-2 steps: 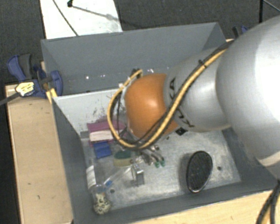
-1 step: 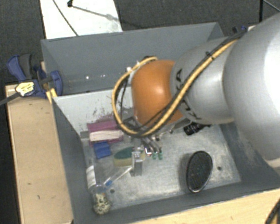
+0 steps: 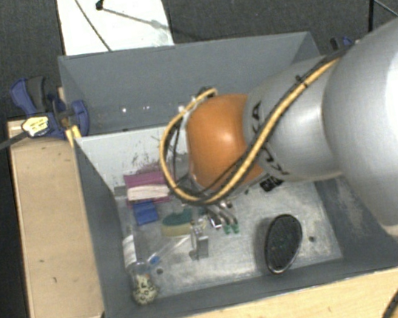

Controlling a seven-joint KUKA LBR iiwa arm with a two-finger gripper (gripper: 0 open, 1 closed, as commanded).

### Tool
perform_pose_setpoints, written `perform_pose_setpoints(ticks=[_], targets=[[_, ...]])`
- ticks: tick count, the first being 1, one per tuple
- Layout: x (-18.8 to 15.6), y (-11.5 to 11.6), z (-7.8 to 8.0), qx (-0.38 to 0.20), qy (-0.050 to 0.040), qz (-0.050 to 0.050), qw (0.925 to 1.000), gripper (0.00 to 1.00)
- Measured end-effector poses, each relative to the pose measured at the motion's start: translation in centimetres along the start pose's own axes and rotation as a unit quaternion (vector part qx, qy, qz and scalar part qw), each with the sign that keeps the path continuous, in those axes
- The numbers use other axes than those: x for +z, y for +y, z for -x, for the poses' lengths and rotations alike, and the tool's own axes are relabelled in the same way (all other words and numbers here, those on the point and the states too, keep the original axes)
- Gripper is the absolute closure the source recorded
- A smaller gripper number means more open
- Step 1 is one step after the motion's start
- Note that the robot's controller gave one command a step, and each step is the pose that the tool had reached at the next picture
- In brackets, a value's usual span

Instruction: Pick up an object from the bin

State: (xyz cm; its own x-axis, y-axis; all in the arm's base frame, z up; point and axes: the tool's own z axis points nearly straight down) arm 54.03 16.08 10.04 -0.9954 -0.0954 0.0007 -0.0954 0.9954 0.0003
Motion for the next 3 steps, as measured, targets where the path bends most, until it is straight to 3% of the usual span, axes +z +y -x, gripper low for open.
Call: perform_pose_setpoints(ticks=[1,2,3], targets=[[2.9,-0.5,-1.1,0.058,-0.0031,0.001,0.9983,0.0],[3.0,2.3,-1.2,-0.096,-0.0036,0.001,0.9953,0.0],[3.0,2.2,-1.2,-0.094,-0.0027,0.0,0.9956,1.0]])
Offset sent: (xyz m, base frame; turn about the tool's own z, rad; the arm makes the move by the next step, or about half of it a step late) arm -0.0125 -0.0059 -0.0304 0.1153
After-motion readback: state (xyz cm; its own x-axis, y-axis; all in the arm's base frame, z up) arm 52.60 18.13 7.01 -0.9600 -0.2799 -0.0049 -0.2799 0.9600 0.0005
